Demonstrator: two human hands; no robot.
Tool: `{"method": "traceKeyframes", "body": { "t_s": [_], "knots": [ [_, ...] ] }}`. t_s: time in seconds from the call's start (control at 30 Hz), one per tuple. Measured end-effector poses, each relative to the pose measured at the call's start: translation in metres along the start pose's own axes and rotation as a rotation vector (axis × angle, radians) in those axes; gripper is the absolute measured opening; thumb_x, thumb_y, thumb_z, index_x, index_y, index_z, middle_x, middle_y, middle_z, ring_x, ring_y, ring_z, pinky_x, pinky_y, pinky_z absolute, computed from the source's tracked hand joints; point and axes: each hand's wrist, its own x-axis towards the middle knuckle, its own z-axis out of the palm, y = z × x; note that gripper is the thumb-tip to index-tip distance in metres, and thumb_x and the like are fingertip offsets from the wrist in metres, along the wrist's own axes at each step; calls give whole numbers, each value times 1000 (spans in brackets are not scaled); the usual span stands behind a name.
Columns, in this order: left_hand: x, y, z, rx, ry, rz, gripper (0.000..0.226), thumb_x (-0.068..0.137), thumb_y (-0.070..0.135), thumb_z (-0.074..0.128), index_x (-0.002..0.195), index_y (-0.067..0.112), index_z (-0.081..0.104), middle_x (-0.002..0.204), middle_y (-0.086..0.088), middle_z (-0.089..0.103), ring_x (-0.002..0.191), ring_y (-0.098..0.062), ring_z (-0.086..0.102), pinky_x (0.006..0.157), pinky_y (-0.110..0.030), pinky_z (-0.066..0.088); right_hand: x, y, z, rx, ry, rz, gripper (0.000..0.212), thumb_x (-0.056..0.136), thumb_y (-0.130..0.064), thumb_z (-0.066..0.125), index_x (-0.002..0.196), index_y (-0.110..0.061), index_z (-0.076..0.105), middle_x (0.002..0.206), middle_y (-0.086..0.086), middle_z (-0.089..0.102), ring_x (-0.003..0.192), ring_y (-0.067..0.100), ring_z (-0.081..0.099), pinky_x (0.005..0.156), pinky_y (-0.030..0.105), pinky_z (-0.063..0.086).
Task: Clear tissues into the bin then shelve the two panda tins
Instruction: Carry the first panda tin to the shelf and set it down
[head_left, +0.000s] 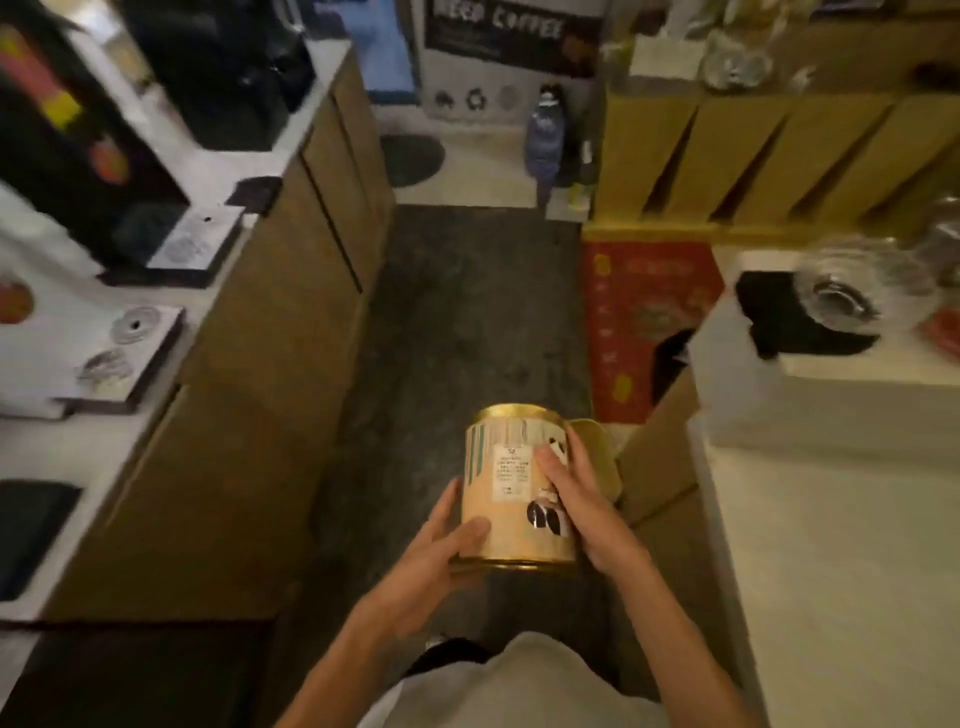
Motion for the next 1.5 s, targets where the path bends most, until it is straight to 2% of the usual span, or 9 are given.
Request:
{"method": "traceKeyframes", "body": {
  "t_s": [0.27,0.43,0.53,0.77,0.93,1.07,1.23,1.37,1.5],
  "knots": [
    [-32,117,-141,2,310,287,113,66,46,89,145,53,9,143,2,44,119,-20,62,98,-45,54,124,-85,206,-187,-288,-89,72,82,-74,51,143,-63,13,115,-24,57,92,-4,70,62,16,57],
    [-34,204,-204,-65,428,522,95,72,45,85,141,56,20,140,-3,54,118,-26,64,93,-40,57,192,-171,285,-213,-536,-160,63,82,-74,51,140,-53,38,128,-21,64,111,1,65,91,30,53],
    [-39,252,-226,-22,602,661,95,71,48,85,139,63,20,140,11,53,120,-15,61,89,-30,57,229,-223,337,-278,-769,-238,71,81,-74,52,145,-51,31,133,-18,63,120,8,61,102,40,46],
    [-99,376,-266,30,1067,969,95,61,55,88,131,72,26,133,28,55,122,-8,59,84,-27,59,269,-366,499,-357,-1337,-454,78,80,-67,57,148,-48,23,143,-9,55,124,15,60,90,33,57],
    [-166,462,-303,118,1330,1154,109,63,49,87,147,48,19,128,22,63,121,-10,60,84,-22,57,250,-445,630,-344,-1597,-584,66,90,-62,44,150,-48,18,144,-12,54,123,11,60,95,35,55],
    [-215,517,-345,213,1533,1246,103,64,43,83,145,54,20,127,23,62,121,-10,60,92,-31,57,236,-486,715,-349,-1645,-722,52,92,-64,44,140,-62,23,113,-39,65,107,-4,65,70,13,56],
    [-289,571,-413,388,1630,1316,93,66,47,83,135,63,23,132,17,61,120,-11,60,89,-24,56,221,-529,818,-391,-1755,-846,73,87,-59,57,144,-61,12,141,-22,53,124,9,57,102,44,47],
    [-365,608,-478,471,1655,1211,82,66,56,83,116,79,23,143,10,50,120,-12,59,96,-32,49,197,-566,906,-485,-1798,-851,85,73,-48,79,138,-58,25,126,-17,63,109,12,65,78,33,59],
    [-441,639,-549,455,1641,1076,97,72,51,82,142,57,16,153,9,36,131,-16,46,116,-48,31,174,-575,1007,-500,-1733,-852,87,62,-49,82,136,-44,36,121,-8,65,106,22,65,76,39,57]
  ]
}}
